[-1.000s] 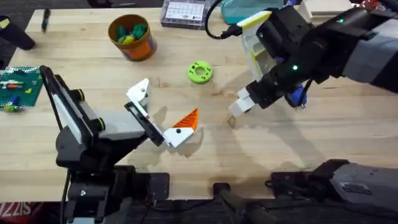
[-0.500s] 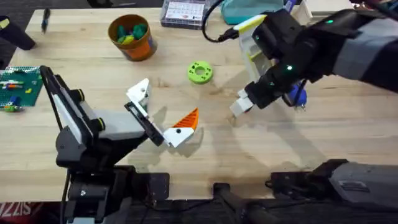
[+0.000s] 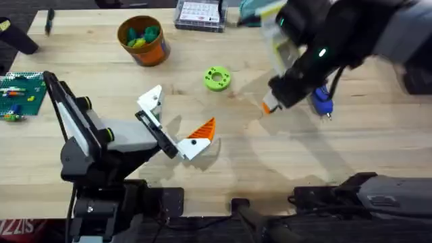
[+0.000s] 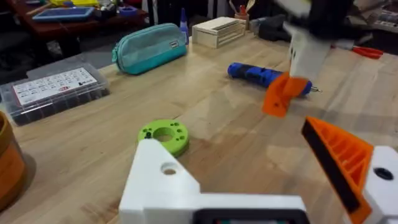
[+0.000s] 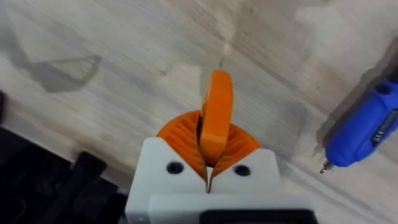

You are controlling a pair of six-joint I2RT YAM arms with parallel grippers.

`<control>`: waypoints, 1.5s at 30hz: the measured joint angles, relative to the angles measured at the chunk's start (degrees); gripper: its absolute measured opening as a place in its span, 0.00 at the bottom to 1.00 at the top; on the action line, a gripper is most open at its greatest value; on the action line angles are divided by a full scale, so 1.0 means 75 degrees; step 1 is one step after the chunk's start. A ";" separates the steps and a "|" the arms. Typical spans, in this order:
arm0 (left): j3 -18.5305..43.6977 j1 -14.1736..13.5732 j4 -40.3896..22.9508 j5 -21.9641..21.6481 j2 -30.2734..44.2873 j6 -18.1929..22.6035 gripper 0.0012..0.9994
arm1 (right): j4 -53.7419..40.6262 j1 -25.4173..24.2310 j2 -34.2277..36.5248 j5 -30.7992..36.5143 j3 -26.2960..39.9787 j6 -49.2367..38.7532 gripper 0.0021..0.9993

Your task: Pick up the gripper from the table and insert it into the empty holder that is missing its gripper. Then pick up a screw, insert it into the mounting hole, and use the screwdriver to tighten it. Finally, clean up the table by picking up the vegetable and placing it into the bucket.

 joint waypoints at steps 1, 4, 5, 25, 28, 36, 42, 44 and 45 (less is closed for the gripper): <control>0.0000 0.0000 0.0000 0.0000 0.0000 0.0000 0.99 | -0.0173 0.0000 -0.0061 -0.0048 0.0281 0.0050 0.00; 0.0000 0.0000 0.0000 0.0010 0.0000 0.0000 0.99 | -0.0398 -0.0001 -0.0365 -0.0460 0.1043 0.0133 0.00; 0.0000 0.0000 -0.0003 0.0041 0.0000 0.0000 0.99 | -0.0376 -0.0016 -0.0504 -0.0687 0.1199 0.0143 0.00; 0.0000 0.0000 -0.0073 0.0577 0.0000 0.0004 0.99 | 0.4877 -0.1499 0.0305 -0.9049 -0.2073 0.0663 0.00; 0.0000 0.0000 -0.0073 0.0577 0.0000 0.0003 0.99 | 0.5425 -0.1414 0.0845 -1.0016 -0.2073 0.0678 0.00; 0.0000 0.0000 -0.0073 0.0595 0.0000 0.0003 0.99 | 0.5584 -0.0966 0.1815 -1.0870 -0.2075 0.0741 0.00; 0.0000 0.0000 -0.0076 0.0603 0.0000 0.0003 0.99 | 0.6802 -0.0577 0.1871 -1.1020 -0.2078 0.1261 0.01; 0.0000 0.0000 -0.0080 0.0641 0.0000 0.0003 0.99 | 0.7508 -0.0463 0.1871 -1.1050 -0.2078 0.1651 0.00; 0.0000 0.0000 -0.0087 0.0670 0.0000 0.0004 0.99 | 0.7861 -0.0408 0.1872 -1.1054 -0.2078 0.1880 0.00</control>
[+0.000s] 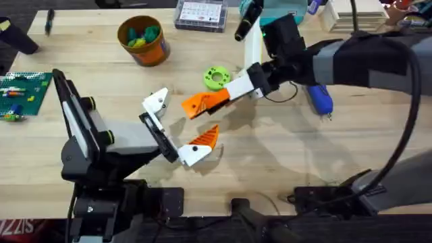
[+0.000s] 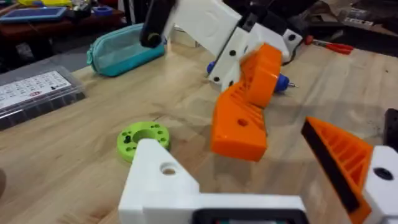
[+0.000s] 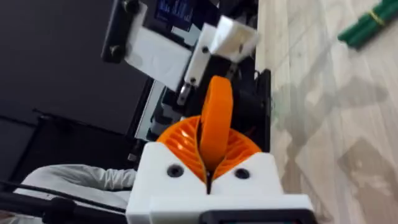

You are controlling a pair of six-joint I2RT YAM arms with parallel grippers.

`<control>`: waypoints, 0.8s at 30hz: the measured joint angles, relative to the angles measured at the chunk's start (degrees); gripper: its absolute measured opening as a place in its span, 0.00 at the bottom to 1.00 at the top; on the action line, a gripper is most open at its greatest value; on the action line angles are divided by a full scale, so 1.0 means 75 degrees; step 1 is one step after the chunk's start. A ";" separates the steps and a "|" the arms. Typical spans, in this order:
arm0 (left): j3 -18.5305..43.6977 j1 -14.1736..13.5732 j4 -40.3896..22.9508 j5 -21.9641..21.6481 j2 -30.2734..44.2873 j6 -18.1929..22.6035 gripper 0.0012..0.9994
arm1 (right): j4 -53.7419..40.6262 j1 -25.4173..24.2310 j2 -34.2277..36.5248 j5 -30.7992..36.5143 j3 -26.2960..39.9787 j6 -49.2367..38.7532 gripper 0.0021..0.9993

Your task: Pick up the gripper from the table and insert it into the empty holder that is missing its gripper. Then pick up a screw, insert it into the mounting hole, and use the screwdriver to tighten it. Finally, clean up the table by picking up the vegetable and placing it into the bucket.

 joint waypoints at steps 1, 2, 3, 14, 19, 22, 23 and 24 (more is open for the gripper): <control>0.0000 0.0000 -0.0010 0.0036 0.0000 0.0002 0.99 | 0.0293 0.0050 0.0002 -0.0004 0.0000 0.0206 0.00; 0.0000 0.0000 -0.0011 0.0075 0.0000 0.0002 0.99 | 0.0600 0.0100 -0.0001 -0.0010 0.0000 0.0443 0.00; 0.0000 0.0000 -0.0012 0.0107 0.0000 0.0002 0.99 | 0.0825 0.0148 -0.0001 -0.0011 0.0000 0.0654 0.00; 0.0000 0.0000 -0.0021 0.0187 0.0000 0.0002 0.99 | 0.1595 0.0386 -0.0001 0.0186 0.0000 0.2013 0.00; 0.0000 0.0000 -0.0021 0.0187 0.0000 0.0002 0.99 | 0.2254 0.0500 0.0007 0.0405 0.0000 0.2573 0.00; 0.0000 0.0001 -0.0021 0.0187 0.0000 0.0002 0.99 | 0.2853 0.0638 0.0161 0.0446 0.0003 0.2997 0.00; 0.0000 0.0000 -0.0021 0.0190 0.0000 0.0002 0.99 | 0.3005 0.0674 0.0262 0.0448 0.0003 0.3143 0.00; 0.0000 0.0000 -0.0024 0.0192 0.0000 0.0002 0.99 | 0.3153 0.0704 0.0381 0.0448 0.0003 0.3305 0.00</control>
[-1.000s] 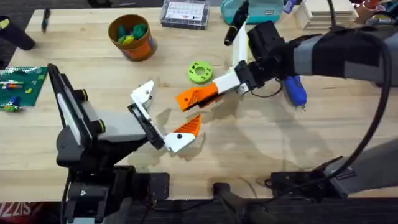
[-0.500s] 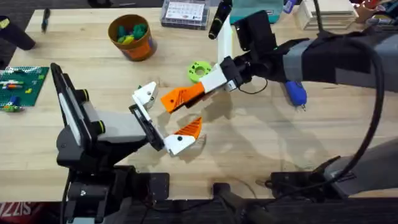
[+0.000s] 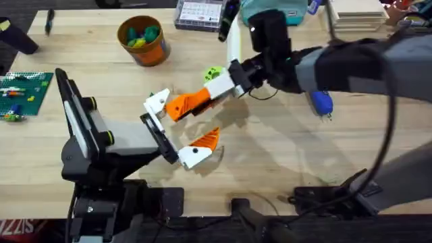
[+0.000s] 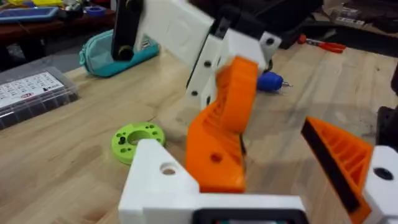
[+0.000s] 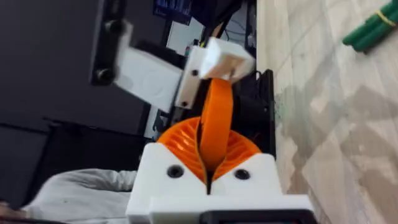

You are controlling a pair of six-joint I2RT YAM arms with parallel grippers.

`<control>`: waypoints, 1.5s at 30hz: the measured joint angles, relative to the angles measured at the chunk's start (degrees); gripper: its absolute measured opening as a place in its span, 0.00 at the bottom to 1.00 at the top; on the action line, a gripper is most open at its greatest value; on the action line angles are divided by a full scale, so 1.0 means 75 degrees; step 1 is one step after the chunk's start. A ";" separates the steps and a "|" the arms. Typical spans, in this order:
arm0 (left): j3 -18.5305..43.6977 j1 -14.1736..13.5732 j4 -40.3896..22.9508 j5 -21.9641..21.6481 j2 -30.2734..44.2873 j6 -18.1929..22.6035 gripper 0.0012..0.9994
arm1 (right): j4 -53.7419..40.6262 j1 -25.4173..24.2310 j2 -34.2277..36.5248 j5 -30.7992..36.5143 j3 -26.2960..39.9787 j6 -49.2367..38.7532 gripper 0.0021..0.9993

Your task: Pick up the gripper from the table and insert it into the empty holder that is missing its gripper. Then pick up a screw, insert it into the mounting hole, and use the screwdriver to tighten it. Finally, clean up the table by picking up the vegetable and placing it into the bucket.

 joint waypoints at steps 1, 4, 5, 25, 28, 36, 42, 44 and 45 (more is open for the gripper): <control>0.0000 0.0000 -0.0001 0.0004 0.0000 -0.0003 0.99 | 0.0164 0.0034 0.0139 0.0003 0.0000 0.0170 0.00; 0.0000 0.0009 -0.0012 -0.0008 0.0000 -0.0012 0.99 | 0.0521 0.0062 0.0390 -0.0096 0.0000 0.0594 0.00; 0.0000 0.0009 -0.0009 -0.0005 0.0000 -0.0009 0.99 | 0.0606 0.0060 0.0405 -0.0127 0.0003 0.0735 0.00; 0.0000 0.0009 -0.0018 0.0079 0.0000 -0.0001 0.99 | 0.0959 0.0231 0.0405 -0.0119 0.0224 0.1861 0.00; 0.0000 0.0009 -0.0018 0.0076 0.0000 -0.0003 0.99 | 0.0971 0.0231 0.0405 -0.0086 0.0224 0.1894 0.00; 0.0000 0.0012 -0.0021 0.0041 0.0000 -0.0015 0.99 | 0.1126 0.0231 0.0650 -0.0064 0.0280 0.1919 0.00; 0.0000 0.0020 -0.0021 0.0036 0.0023 -0.0044 0.99 | 0.1460 0.0234 0.0871 -0.0151 0.0355 0.1977 0.00; 0.0000 0.0023 -0.0019 0.0024 0.0022 -0.0041 0.99 | 0.1645 0.0245 0.0871 -0.0132 0.0376 0.2107 0.00; 0.0000 0.0023 -0.0018 0.0013 0.0020 -0.0038 0.99 | 0.1755 0.0257 0.0871 -0.0111 0.0387 0.2179 0.00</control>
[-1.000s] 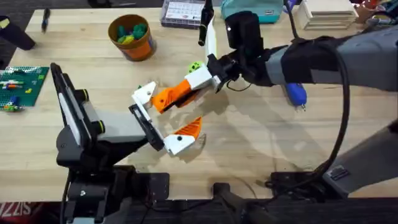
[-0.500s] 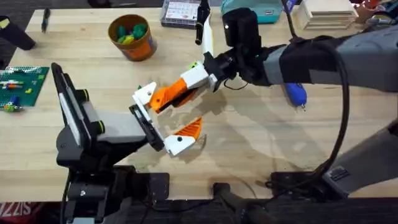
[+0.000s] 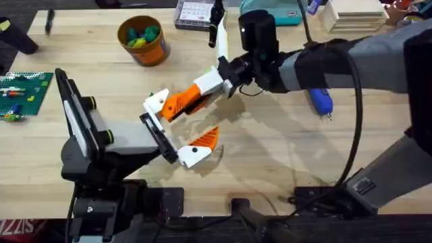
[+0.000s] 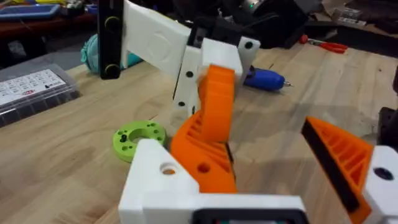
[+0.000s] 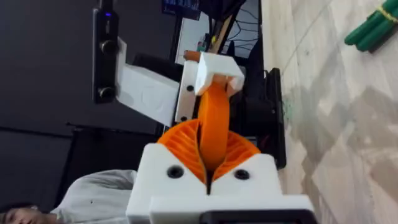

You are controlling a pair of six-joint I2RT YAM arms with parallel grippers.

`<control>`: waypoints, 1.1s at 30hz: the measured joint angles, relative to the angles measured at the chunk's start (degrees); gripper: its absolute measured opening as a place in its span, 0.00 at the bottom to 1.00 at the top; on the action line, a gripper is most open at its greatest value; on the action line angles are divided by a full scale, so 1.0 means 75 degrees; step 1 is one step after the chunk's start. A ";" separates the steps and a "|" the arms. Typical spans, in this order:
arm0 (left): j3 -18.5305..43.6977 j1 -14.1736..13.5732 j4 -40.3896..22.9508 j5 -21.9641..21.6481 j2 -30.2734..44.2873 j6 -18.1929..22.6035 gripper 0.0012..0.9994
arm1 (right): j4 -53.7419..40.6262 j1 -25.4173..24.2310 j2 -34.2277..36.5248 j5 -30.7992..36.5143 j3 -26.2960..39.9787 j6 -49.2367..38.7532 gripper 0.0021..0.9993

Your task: Pick up the gripper from the table and insert it into the empty holder that is missing its gripper. Then pick up a screw, insert it into the mounting hole, and use the screwdriver to tighten it. Finally, clean up the table by picking up the vegetable and placing it into the bucket.

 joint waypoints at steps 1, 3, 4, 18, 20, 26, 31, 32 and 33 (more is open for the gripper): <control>0.0000 0.0000 0.0000 -0.0014 0.0000 0.0003 0.99 | 0.0091 0.0019 0.0000 0.0048 0.0012 0.0087 0.00; 0.0000 0.0000 0.0003 -0.0078 0.0000 0.0003 0.99 | 0.0134 0.0055 0.0000 0.0161 0.0037 0.0220 0.00; 0.0000 0.0003 0.0006 -0.0094 0.0000 0.0000 0.99 | 0.0137 0.0071 0.0000 0.0217 0.0044 0.0279 0.00; 0.0000 0.0017 0.0001 -0.0105 0.0000 -0.0032 0.99 | 0.0215 0.0206 0.0017 0.1051 0.0165 0.0511 0.00; 0.0000 0.0026 0.0000 -0.0143 0.0003 -0.0049 0.99 | 0.0239 0.0225 0.0098 0.1085 0.0239 0.0514 0.00; 0.0000 0.0116 0.0014 -0.0399 0.0009 -0.0192 0.99 | 0.0256 0.0329 0.0451 0.1045 0.0649 0.0570 0.00; 0.0000 0.0134 0.0029 -0.0544 0.0009 -0.0217 0.99 | 0.0256 0.0381 0.0557 0.1048 0.0816 0.0607 0.00; 0.0000 0.0137 0.0029 -0.0545 0.0009 -0.0219 0.99 | 0.0253 0.0385 0.0557 0.1050 0.0819 0.0630 0.00; 0.0000 0.0143 0.0029 -0.0545 0.0009 -0.0221 0.99 | 0.0253 0.0388 0.0557 0.1052 0.0822 0.0657 0.00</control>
